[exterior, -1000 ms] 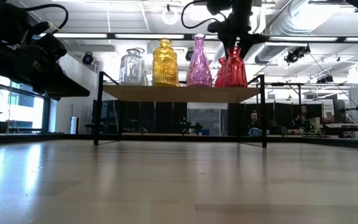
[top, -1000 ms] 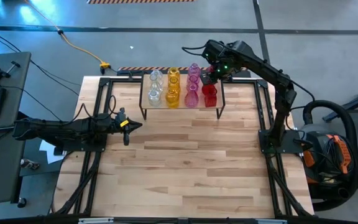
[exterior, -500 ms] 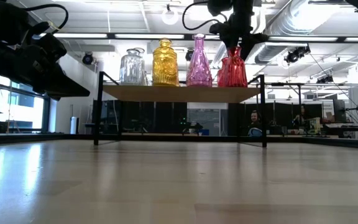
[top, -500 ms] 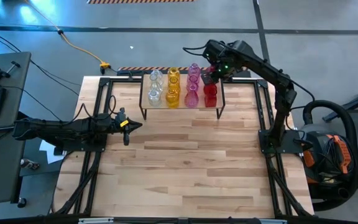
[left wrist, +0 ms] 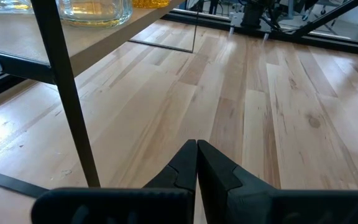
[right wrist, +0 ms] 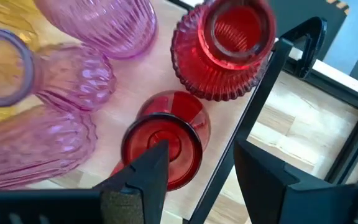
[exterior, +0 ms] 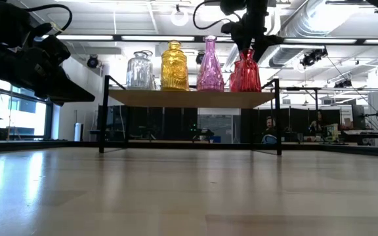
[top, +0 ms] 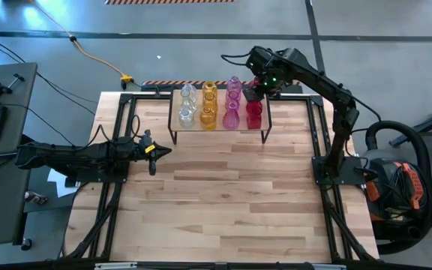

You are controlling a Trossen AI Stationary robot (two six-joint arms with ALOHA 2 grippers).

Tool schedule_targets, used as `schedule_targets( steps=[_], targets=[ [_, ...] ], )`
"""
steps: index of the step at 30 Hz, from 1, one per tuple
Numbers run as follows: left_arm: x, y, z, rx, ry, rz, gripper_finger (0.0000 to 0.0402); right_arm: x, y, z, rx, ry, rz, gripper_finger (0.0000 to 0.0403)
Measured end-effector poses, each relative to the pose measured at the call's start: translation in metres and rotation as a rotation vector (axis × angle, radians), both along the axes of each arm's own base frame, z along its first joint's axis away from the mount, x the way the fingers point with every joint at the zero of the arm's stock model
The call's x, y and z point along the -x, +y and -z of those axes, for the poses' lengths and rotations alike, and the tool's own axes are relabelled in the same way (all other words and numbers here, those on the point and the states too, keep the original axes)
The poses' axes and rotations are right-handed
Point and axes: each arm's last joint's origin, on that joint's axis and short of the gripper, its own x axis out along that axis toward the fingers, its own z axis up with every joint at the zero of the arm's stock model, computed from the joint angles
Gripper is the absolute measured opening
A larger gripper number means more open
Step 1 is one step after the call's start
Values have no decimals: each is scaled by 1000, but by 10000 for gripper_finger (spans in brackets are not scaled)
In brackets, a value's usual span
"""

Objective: Sort vases onto shelf
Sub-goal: Return to Home Position

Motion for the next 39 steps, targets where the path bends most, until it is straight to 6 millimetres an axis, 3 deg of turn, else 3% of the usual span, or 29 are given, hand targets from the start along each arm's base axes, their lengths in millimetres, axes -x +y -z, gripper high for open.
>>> schedule_targets(
  steps=[8,13,25,33,39],
  targets=[
    [0,0,0,0,0,0,3,9,6,-14,29,-51,-4,161],
    [0,0,0,0,0,0,3,19,17,-33,67,-130,-83,161],
    [0,0,0,0,0,1,3,66,64,-93,277,-333,-339,161],
    [0,0,0,0,0,0,3,87,95,-112,395,-362,-443,161],
    [0,0,0,0,0,0,3,121,115,-129,481,-410,-539,161]
  ],
)
